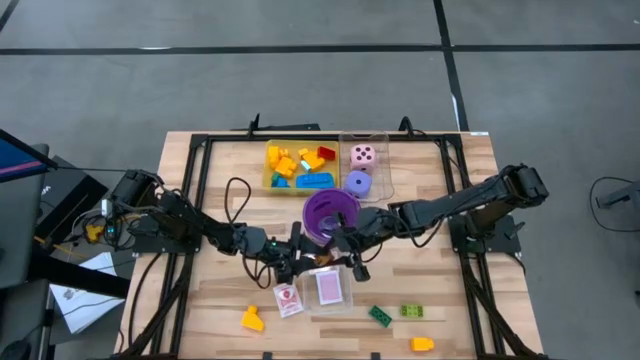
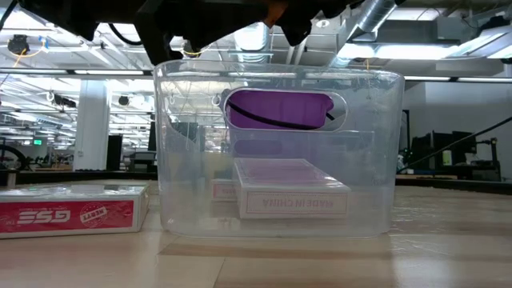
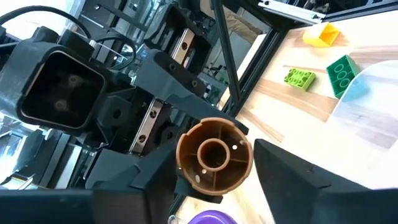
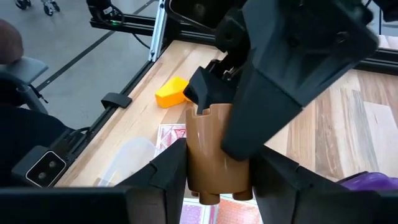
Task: Pick & Place Toys
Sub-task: Put the brown game piece into the yellow bin
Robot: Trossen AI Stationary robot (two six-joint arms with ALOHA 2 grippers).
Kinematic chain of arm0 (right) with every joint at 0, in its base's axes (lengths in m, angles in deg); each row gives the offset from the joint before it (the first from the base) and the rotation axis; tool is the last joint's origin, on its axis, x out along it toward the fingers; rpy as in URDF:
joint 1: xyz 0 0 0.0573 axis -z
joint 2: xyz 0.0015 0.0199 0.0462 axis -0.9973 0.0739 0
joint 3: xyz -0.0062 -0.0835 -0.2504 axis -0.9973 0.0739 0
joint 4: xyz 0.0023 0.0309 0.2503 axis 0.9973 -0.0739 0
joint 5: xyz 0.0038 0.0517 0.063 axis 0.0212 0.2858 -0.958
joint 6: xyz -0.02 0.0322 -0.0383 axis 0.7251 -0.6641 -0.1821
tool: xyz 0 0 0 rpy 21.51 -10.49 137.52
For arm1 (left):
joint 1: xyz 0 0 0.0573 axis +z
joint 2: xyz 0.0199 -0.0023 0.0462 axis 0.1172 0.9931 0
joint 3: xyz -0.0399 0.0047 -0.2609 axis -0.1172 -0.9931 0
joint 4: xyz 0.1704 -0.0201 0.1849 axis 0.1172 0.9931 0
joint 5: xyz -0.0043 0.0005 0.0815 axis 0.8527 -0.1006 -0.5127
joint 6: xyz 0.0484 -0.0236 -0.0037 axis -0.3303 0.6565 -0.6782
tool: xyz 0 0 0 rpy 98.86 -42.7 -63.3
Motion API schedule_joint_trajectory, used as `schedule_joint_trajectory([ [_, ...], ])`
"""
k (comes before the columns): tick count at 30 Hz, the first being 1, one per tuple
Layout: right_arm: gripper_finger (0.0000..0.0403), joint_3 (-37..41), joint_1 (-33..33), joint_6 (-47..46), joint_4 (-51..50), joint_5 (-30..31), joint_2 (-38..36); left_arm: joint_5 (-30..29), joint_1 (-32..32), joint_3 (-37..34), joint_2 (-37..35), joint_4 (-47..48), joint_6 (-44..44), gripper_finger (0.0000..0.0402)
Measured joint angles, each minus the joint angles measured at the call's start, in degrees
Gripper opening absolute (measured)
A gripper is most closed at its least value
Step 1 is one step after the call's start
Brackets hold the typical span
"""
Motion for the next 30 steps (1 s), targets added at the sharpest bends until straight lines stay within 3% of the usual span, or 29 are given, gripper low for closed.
schedule_joint_trajectory([
  [8, 0.0148, 0.00, -0.04, 0.17, 0.04, -0.16, 0.02, 0.12, 0.00, 0.00, 0.00, 0.00, 0.39, 0.0134],
  [17, 0.0155, 0.00, 0.02, 0.04, 0.17, -0.08, 0.02, 0.10, 0.07, 0.00, 0.00, -0.04, 0.98, 0.0139],
  [30, 0.0215, 0.11, 0.97, 1.51, -0.31, 3.50, -2.03, -1.39, 0.42, 0.05, -0.15, 0.98, 2.90, 0.0134],
])
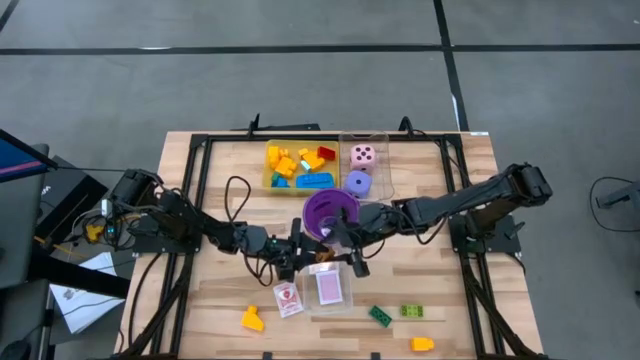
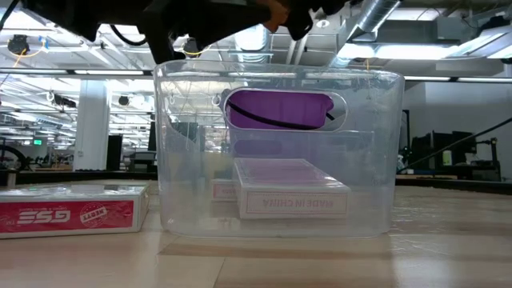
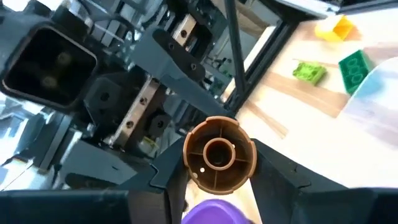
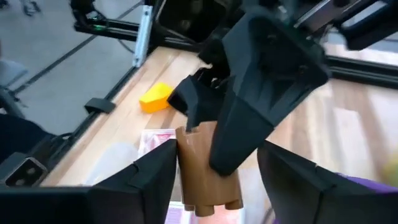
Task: Pick & Place Toys
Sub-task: Put the brown game piece into the yellow bin
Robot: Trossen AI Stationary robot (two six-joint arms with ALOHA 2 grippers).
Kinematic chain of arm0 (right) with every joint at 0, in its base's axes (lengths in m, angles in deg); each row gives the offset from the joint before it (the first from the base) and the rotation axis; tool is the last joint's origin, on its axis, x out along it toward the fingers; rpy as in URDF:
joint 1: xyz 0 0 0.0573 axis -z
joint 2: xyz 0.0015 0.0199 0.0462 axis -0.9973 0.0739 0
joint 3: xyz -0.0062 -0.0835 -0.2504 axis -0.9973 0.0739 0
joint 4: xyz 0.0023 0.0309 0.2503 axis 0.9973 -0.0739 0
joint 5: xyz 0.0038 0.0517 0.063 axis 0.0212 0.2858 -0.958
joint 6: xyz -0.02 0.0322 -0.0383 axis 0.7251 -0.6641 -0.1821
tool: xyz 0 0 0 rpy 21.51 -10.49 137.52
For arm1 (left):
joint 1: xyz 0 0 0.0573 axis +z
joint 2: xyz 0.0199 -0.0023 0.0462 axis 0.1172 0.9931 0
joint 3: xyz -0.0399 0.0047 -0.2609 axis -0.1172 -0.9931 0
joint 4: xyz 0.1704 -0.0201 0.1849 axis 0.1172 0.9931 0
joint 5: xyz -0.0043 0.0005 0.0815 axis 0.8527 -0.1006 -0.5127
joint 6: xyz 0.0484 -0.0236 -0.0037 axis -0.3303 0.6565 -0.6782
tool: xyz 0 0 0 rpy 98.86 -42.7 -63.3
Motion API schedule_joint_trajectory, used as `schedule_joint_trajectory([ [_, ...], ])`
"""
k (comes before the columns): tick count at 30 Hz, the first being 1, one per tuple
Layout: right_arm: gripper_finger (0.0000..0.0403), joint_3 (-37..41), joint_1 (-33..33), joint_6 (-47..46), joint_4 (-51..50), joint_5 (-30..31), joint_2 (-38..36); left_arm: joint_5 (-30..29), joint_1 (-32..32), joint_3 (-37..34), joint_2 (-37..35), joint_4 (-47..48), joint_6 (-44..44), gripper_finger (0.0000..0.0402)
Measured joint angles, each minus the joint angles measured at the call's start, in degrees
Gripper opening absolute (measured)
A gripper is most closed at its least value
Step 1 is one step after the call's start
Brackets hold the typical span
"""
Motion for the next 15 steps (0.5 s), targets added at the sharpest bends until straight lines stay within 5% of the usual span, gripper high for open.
schedule_joint_trajectory([
  [7, 0.0239, -0.13, -2.09, 0.88, -8.03, 9.30, -5.31, -2.45, 0.37, -0.10, -0.79, 5.20, 1.19, 0.0135],
  [15, 0.0240, -0.13, -9.40, -2.95, -19.88, 28.89, -12.10, -14.99, -0.64, -0.10, -9.34, 16.78, 4.29, 0.0135],
])
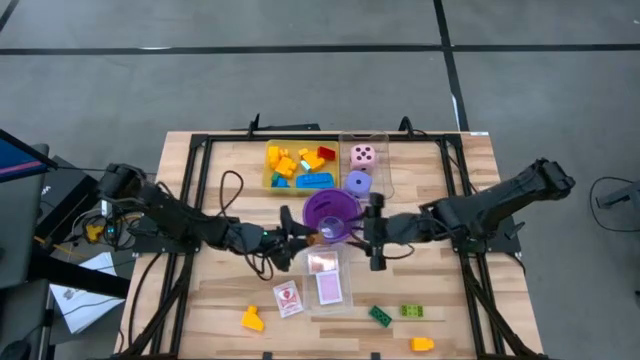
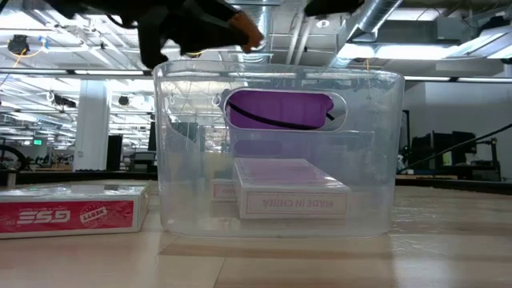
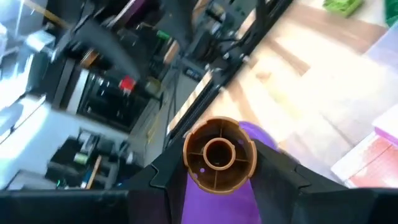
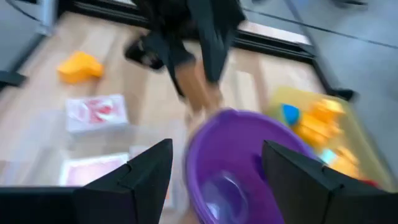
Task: Pick & Place Toys
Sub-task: Put the brown game piece into the yellow bin
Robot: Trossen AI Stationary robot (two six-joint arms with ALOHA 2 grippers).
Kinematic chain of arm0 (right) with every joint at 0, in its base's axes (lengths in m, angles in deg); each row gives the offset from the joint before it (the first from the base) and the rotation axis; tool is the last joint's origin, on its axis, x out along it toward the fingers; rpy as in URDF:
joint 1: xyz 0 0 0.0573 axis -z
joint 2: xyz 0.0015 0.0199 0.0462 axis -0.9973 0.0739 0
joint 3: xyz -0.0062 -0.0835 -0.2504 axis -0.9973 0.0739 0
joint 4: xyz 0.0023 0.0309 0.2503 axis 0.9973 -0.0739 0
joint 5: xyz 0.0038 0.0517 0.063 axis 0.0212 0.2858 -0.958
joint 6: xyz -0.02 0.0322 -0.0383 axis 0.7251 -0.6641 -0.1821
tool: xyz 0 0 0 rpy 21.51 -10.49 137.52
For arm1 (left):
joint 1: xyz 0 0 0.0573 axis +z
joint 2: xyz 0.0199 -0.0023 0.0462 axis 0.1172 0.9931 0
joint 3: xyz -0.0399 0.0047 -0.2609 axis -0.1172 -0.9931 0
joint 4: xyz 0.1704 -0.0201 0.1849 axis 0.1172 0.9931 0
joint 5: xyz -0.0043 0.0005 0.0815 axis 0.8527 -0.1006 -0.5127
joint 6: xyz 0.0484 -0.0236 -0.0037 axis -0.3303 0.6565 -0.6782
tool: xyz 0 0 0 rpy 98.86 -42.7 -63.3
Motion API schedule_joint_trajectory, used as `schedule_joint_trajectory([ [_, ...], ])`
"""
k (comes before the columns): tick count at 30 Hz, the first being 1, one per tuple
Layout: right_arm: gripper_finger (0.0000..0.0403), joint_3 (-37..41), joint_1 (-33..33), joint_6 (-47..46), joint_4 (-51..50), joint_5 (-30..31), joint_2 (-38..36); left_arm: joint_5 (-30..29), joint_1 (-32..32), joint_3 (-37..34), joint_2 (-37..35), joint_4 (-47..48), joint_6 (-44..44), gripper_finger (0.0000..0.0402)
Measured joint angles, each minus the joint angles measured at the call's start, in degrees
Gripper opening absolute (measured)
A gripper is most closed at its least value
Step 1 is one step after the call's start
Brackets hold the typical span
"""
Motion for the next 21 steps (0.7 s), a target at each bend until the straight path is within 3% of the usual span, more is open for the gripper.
schedule_joint_trajectory([
  [6, 0.0240, 0.01, -5.77, -6.68, -10.78, 13.93, -3.67, -9.14, -2.57, 0.00, -8.84, 14.80, 8.61, 0.0135],
  [10, 0.0240, 0.02, -7.46, -11.33, -15.89, 20.46, -4.70, -12.09, -3.77, 0.00, -12.31, 21.17, 13.35, 0.0135],
  [16, 0.0240, 0.02, -8.02, -14.05, -20.17, 22.09, -4.99, -15.76, -3.20, -2.32, -13.40, 21.66, 15.44, 0.0135],
  [21, 0.0240, 0.02, -7.73, -15.94, -23.26, 22.14, -4.99, -22.00, 2.81, -3.76, -13.85, 18.70, 24.91, 0.0135],
])
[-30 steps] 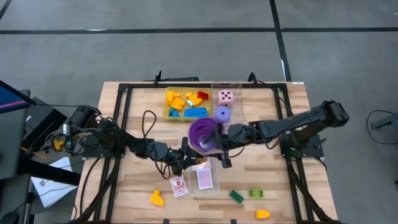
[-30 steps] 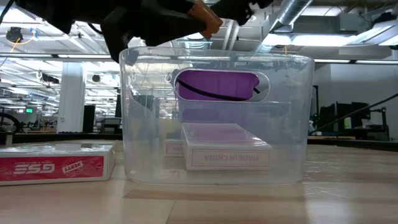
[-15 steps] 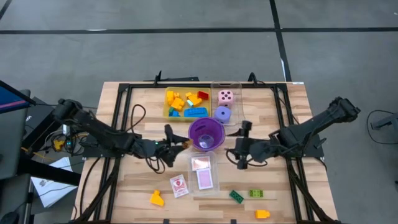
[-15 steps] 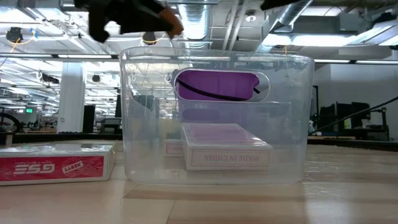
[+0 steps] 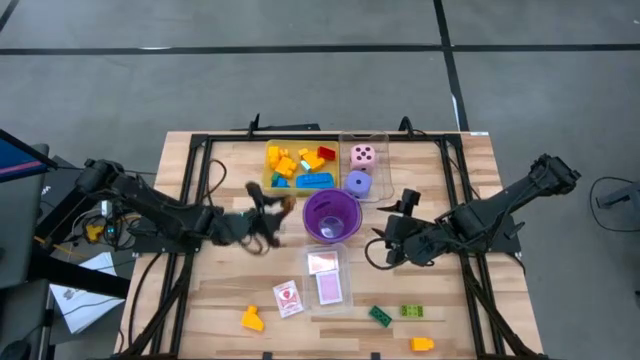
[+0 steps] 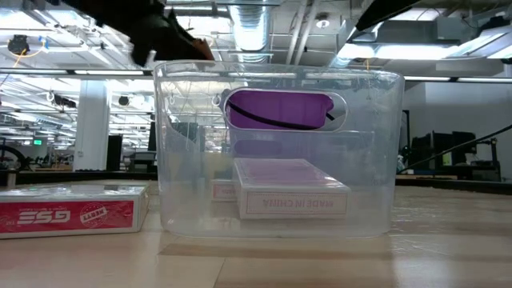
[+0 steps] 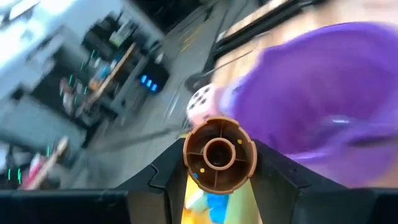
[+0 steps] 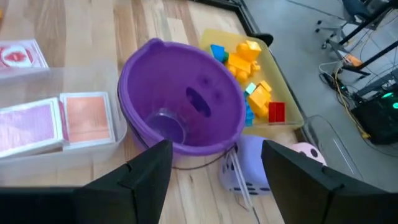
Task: Pick & Place Toys
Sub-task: Put the brown game piece into the yellow bin
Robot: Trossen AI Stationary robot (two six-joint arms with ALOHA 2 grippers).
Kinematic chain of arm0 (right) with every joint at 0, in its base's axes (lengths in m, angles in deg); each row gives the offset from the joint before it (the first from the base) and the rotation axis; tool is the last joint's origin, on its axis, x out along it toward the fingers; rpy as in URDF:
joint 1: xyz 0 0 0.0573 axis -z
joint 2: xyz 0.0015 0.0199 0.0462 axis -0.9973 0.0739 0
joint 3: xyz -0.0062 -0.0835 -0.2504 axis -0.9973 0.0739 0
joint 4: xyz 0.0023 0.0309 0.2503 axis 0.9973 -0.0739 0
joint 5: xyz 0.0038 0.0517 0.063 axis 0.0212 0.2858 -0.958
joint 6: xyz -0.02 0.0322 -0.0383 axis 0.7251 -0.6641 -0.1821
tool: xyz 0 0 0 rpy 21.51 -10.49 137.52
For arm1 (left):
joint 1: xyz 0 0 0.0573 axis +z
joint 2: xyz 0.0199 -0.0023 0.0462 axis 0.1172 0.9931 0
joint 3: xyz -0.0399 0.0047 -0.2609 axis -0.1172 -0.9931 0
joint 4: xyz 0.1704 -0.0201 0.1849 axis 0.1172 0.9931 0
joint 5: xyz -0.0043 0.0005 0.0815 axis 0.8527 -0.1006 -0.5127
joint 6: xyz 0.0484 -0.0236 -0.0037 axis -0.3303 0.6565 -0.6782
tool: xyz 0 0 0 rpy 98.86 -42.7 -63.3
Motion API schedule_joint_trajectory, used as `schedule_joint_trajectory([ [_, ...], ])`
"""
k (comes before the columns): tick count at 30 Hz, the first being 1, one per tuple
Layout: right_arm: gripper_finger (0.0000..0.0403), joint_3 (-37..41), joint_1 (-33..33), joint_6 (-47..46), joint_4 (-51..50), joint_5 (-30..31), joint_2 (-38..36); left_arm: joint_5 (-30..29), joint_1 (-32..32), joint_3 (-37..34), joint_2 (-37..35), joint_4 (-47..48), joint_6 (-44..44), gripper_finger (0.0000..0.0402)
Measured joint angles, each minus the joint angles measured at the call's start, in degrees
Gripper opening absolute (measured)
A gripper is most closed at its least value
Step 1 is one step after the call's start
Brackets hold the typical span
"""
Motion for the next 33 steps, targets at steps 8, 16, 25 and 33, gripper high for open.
schedule_joint_trajectory([
  [8, 0.0240, 0.01, -0.13, -2.98, -4.26, 2.55, 0.02, 19.83, 20.80, 0.00, -1.16, 0.23, 5.36, 0.0136],
  [16, 0.0240, 0.02, -0.13, -4.09, -5.46, 2.70, 0.02, 43.96, 43.71, 0.00, 1.51, -1.03, 15.12, 0.0136],
  [25, 0.0240, 0.02, 0.78, -4.06, -5.55, 2.73, 0.04, 50.02, 50.12, -0.02, 16.08, -11.96, 18.18, 0.0136],
  [33, 0.0240, 0.02, 0.77, -4.06, -5.51, 2.73, 0.04, 50.05, 52.83, 0.09, 23.19, -16.61, 18.63, 0.0136],
])
